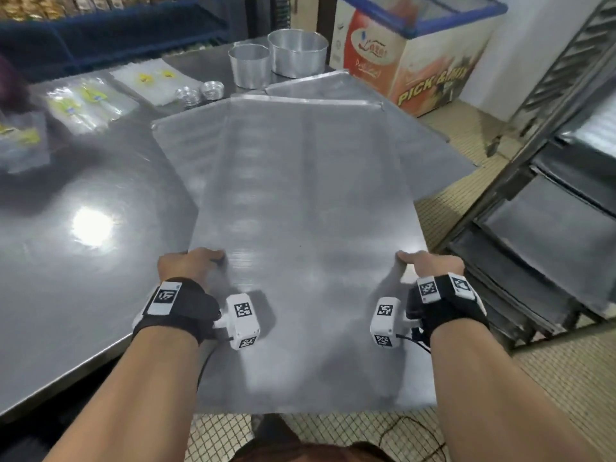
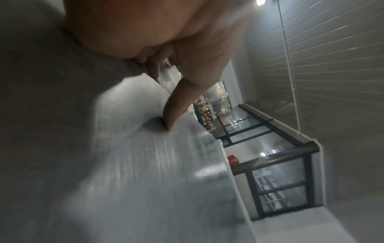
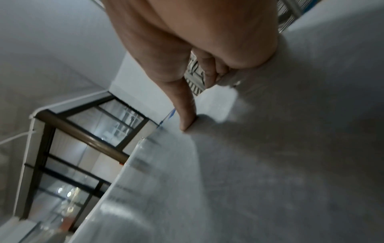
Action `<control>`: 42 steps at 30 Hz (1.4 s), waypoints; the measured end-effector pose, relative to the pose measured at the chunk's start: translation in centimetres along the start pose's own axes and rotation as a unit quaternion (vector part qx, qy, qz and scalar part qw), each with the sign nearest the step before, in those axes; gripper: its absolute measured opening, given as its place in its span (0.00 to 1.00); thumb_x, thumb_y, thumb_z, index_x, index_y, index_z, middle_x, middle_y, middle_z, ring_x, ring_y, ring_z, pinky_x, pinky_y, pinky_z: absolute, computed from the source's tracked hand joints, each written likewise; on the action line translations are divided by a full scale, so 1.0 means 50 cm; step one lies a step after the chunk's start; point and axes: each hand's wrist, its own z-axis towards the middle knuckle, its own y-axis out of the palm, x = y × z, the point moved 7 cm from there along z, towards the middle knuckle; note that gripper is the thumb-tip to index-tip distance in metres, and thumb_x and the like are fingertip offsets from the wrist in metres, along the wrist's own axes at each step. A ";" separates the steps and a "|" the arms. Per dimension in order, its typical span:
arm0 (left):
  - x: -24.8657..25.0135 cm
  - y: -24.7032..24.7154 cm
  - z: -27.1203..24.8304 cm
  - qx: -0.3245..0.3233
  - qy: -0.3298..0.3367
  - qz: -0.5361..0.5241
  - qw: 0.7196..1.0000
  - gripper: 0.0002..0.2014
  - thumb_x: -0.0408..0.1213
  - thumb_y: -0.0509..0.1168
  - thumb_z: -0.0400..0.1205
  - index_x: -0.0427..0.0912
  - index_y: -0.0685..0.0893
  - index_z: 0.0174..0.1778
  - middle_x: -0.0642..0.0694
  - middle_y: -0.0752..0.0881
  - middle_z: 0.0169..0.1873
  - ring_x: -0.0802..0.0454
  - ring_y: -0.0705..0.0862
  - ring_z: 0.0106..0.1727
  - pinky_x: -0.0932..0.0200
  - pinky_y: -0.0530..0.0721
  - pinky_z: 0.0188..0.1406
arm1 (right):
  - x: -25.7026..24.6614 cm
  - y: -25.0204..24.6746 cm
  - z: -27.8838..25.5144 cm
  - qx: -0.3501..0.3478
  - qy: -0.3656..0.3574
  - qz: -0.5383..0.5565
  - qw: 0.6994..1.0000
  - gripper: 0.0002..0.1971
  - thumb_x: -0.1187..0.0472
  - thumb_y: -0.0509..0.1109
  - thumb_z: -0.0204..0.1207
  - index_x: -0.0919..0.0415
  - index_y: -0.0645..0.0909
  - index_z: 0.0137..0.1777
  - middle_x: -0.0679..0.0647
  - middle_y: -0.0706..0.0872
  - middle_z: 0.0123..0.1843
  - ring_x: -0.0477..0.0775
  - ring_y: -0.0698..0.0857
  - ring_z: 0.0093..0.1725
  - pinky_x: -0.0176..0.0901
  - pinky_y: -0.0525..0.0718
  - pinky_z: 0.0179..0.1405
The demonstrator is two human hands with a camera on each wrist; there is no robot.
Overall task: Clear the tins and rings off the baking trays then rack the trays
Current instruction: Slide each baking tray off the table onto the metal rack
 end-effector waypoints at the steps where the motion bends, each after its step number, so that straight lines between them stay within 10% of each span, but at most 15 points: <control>1: 0.009 0.016 0.002 -0.005 0.001 0.014 1.000 0.24 0.34 0.84 0.66 0.26 0.88 0.56 0.39 0.90 0.45 0.46 0.86 0.39 0.58 0.83 0.44 | 0.001 -0.028 -0.002 0.013 0.001 0.009 1.000 0.28 0.57 0.85 0.63 0.73 0.83 0.59 0.61 0.86 0.47 0.58 0.83 0.43 0.44 0.78 0.44; 6: 0.056 0.111 -0.054 -0.068 0.044 0.136 0.987 0.32 0.52 0.82 0.65 0.32 0.88 0.58 0.37 0.90 0.55 0.44 0.85 0.36 0.59 0.79 0.30 | 0.039 -0.180 -0.036 0.067 0.020 0.044 0.997 0.29 0.59 0.84 0.66 0.74 0.81 0.62 0.65 0.87 0.59 0.63 0.86 0.53 0.47 0.81 0.48; 11: 0.060 0.181 -0.174 -0.135 0.070 0.070 0.986 0.16 0.31 0.80 0.73 0.28 0.88 0.54 0.39 0.84 0.34 0.49 0.79 0.34 0.55 0.77 0.35 | 0.116 -0.344 -0.104 0.129 0.029 0.089 0.987 0.28 0.60 0.83 0.67 0.75 0.81 0.62 0.59 0.86 0.55 0.65 0.86 0.59 0.48 0.83 0.57; 16: 0.041 0.280 -0.294 -0.222 0.070 0.059 0.971 0.23 0.26 0.81 0.68 0.29 0.88 0.59 0.39 0.90 0.49 0.49 0.85 0.40 0.55 0.83 0.40 | 0.198 -0.506 -0.179 0.205 0.048 0.145 0.967 0.25 0.61 0.86 0.62 0.73 0.84 0.55 0.65 0.89 0.53 0.65 0.88 0.52 0.58 0.87 0.57; 19: 0.045 0.325 -0.376 -0.263 0.088 0.060 0.959 0.19 0.25 0.80 0.69 0.28 0.87 0.55 0.39 0.87 0.43 0.46 0.86 0.43 0.51 0.87 0.49 | 0.234 -0.591 -0.215 0.230 0.060 0.169 0.956 0.23 0.63 0.84 0.65 0.74 0.83 0.57 0.65 0.88 0.52 0.63 0.87 0.49 0.52 0.86 0.50; 22: 0.051 0.368 -0.462 -0.313 0.118 0.068 0.940 0.15 0.24 0.76 0.75 0.35 0.79 0.52 0.40 0.80 0.34 0.50 0.77 0.34 0.54 0.78 0.36 | 0.263 -0.661 -0.233 0.261 0.062 0.189 0.945 0.23 0.65 0.83 0.66 0.75 0.83 0.58 0.64 0.86 0.49 0.61 0.84 0.44 0.45 0.79 0.43; 29: 0.068 0.496 -0.587 -0.376 0.135 0.047 0.916 0.16 0.18 0.71 0.77 0.34 0.74 0.53 0.39 0.79 0.38 0.46 0.80 0.44 0.46 0.82 0.44 | 0.297 -0.753 -0.209 0.305 0.087 0.212 0.924 0.27 0.62 0.83 0.66 0.75 0.81 0.62 0.67 0.87 0.58 0.59 0.82 0.46 0.46 0.82 0.43; 33: 0.066 0.605 -0.602 -0.392 0.132 0.062 0.908 0.13 0.16 0.73 0.72 0.35 0.77 0.41 0.34 0.86 0.42 0.41 0.85 0.46 0.35 0.87 0.56 | 0.288 -0.796 -0.170 0.343 0.106 0.237 0.903 0.24 0.67 0.84 0.65 0.78 0.82 0.58 0.64 0.86 0.48 0.59 0.83 0.43 0.45 0.80 0.44; 42: 0.104 0.824 -0.564 -0.400 0.134 0.082 0.903 0.21 0.19 0.76 0.61 0.25 0.87 0.52 0.35 0.89 0.45 0.38 0.89 0.47 0.30 0.89 0.53 | 0.218 -0.806 -0.004 0.339 0.136 0.226 0.903 0.17 0.71 0.81 0.64 0.76 0.84 0.52 0.64 0.88 0.42 0.62 0.88 0.43 0.51 0.87 0.46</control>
